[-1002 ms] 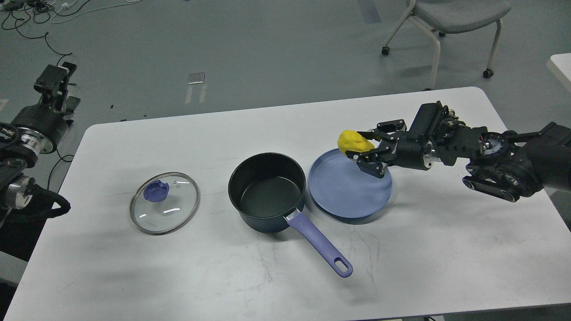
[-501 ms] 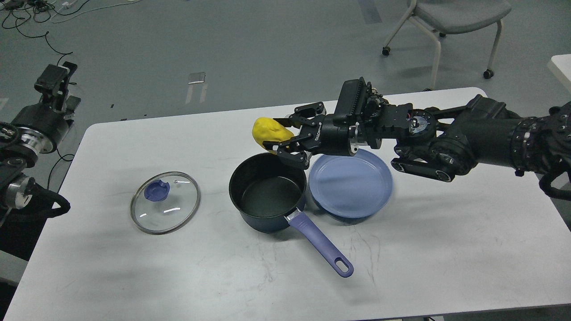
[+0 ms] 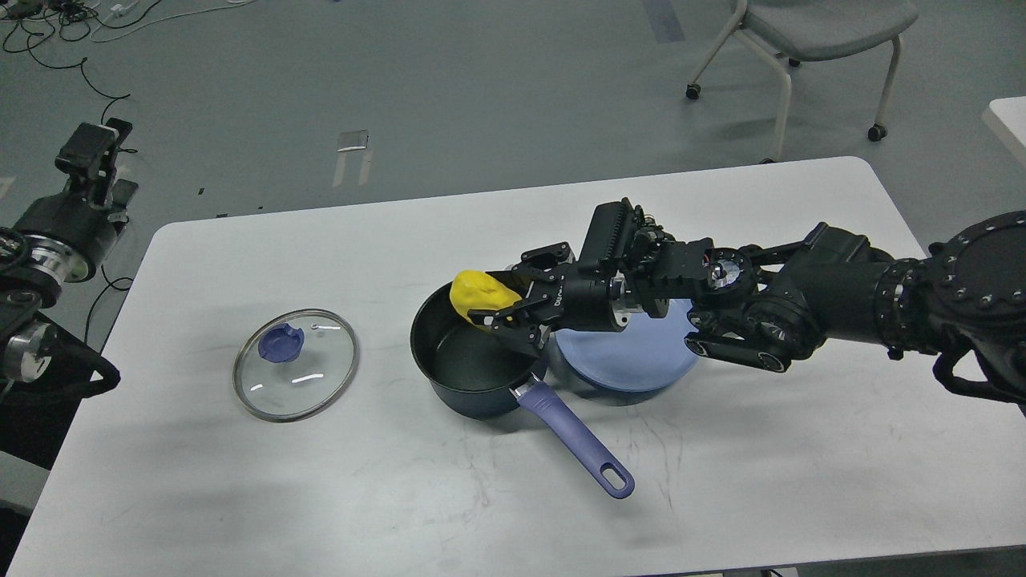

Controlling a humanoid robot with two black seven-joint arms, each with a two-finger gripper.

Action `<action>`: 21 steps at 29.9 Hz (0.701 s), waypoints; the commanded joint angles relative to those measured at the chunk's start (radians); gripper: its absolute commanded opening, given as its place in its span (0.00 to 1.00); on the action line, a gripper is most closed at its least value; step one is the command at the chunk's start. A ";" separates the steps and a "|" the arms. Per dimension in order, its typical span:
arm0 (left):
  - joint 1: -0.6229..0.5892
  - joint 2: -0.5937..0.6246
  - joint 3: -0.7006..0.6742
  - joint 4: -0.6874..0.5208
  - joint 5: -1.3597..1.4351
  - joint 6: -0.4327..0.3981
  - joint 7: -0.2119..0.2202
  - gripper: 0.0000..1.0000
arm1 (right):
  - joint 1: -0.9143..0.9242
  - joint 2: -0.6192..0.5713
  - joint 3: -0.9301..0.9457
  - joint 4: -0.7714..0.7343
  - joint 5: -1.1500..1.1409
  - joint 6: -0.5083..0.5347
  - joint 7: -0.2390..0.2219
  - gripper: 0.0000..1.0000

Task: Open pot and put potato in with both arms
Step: 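Lift the potato and carry it over the open saucepan, then lower the potato into the saucepan and open the right gripper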

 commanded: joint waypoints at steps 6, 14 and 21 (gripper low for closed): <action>0.000 0.003 -0.001 0.000 0.000 0.000 0.000 0.98 | -0.025 0.009 0.015 -0.006 0.024 -0.001 0.000 0.59; 0.000 0.008 -0.001 0.003 -0.002 0.000 0.000 0.98 | -0.017 0.021 0.016 -0.023 0.075 -0.001 0.000 0.61; 0.000 0.009 -0.001 0.021 0.000 0.000 0.000 0.98 | -0.022 0.021 0.016 -0.041 0.080 -0.001 0.000 0.67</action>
